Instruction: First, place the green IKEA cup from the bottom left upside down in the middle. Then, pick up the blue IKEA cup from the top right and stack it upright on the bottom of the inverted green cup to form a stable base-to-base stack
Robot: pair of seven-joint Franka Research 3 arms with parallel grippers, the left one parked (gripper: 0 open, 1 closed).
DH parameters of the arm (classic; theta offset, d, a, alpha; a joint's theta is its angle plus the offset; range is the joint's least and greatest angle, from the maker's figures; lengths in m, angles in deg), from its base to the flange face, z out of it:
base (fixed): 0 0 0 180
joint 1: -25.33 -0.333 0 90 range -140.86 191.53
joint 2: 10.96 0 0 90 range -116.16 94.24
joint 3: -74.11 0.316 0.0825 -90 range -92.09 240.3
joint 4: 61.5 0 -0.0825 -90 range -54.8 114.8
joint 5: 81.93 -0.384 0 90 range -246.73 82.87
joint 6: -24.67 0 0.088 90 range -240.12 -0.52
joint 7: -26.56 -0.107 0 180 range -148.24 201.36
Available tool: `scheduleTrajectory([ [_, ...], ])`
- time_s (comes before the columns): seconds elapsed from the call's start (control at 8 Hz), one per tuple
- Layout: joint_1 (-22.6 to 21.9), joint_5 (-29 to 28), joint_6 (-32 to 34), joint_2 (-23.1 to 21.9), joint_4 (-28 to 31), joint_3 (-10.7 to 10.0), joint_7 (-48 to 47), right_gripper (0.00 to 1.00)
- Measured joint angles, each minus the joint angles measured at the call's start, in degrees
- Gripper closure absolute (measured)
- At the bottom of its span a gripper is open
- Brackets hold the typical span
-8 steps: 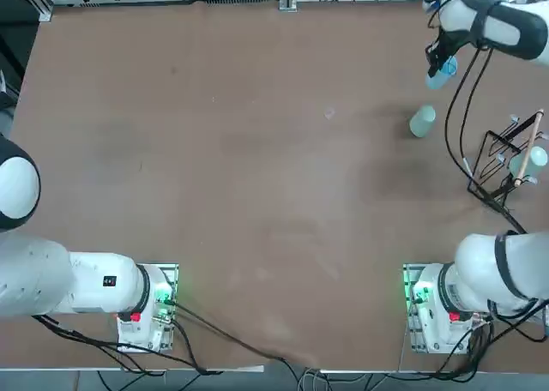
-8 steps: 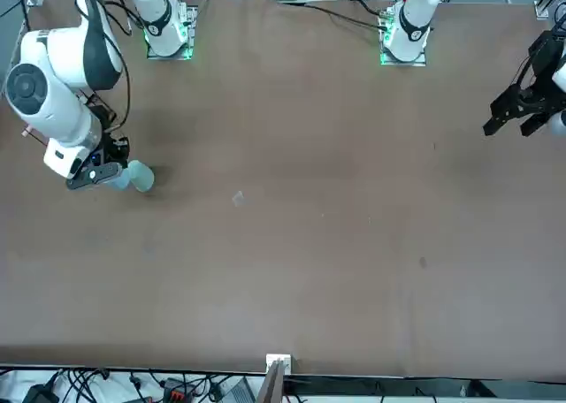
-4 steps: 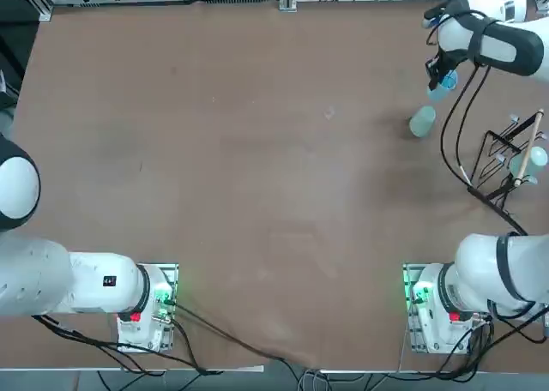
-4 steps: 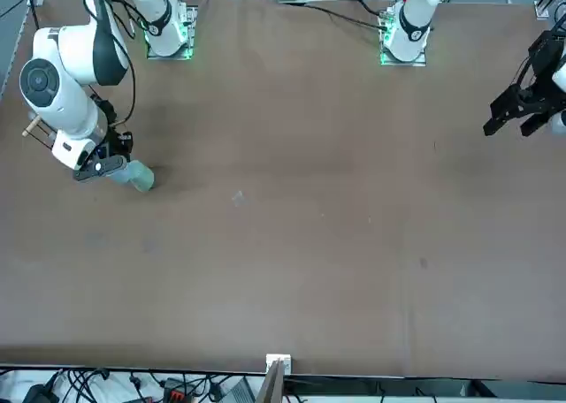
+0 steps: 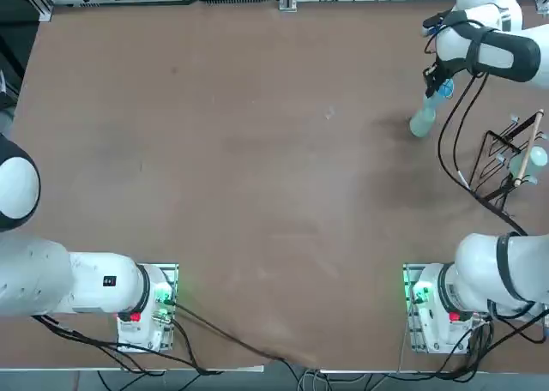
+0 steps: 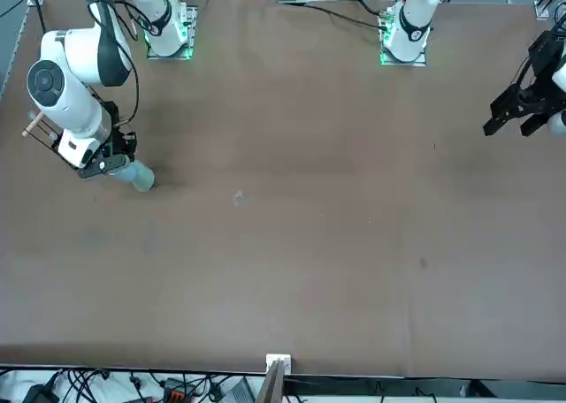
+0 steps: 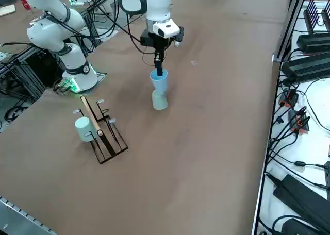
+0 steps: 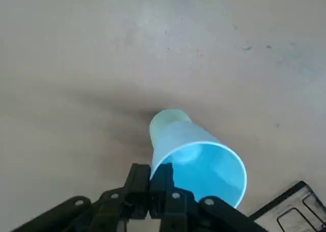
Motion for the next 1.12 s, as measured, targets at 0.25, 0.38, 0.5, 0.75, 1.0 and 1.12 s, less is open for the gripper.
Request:
scheduleTrajectory([
  [0.25, 0.0, -0.06, -1.21, -0.02, 0.92, 0.0, 0.0, 0.98],
  [0.38, 0.0, -0.07, -2.02, -0.02, 1.69, 0.0, 0.0, 0.98],
  [0.5, 0.01, -0.07, -2.82, -0.03, 2.45, 0.0, 0.0, 0.98],
  [0.75, 0.01, -0.07, -3.26, -0.03, 2.95, 0.0, 0.0, 0.98],
  [1.0, 0.07, -0.07, -3.29, -0.04, 2.95, 0.0, 0.0, 0.98],
  [1.12, 0.1, -0.07, -3.3, -0.05, 2.95, -0.01, 0.0, 0.98],
])
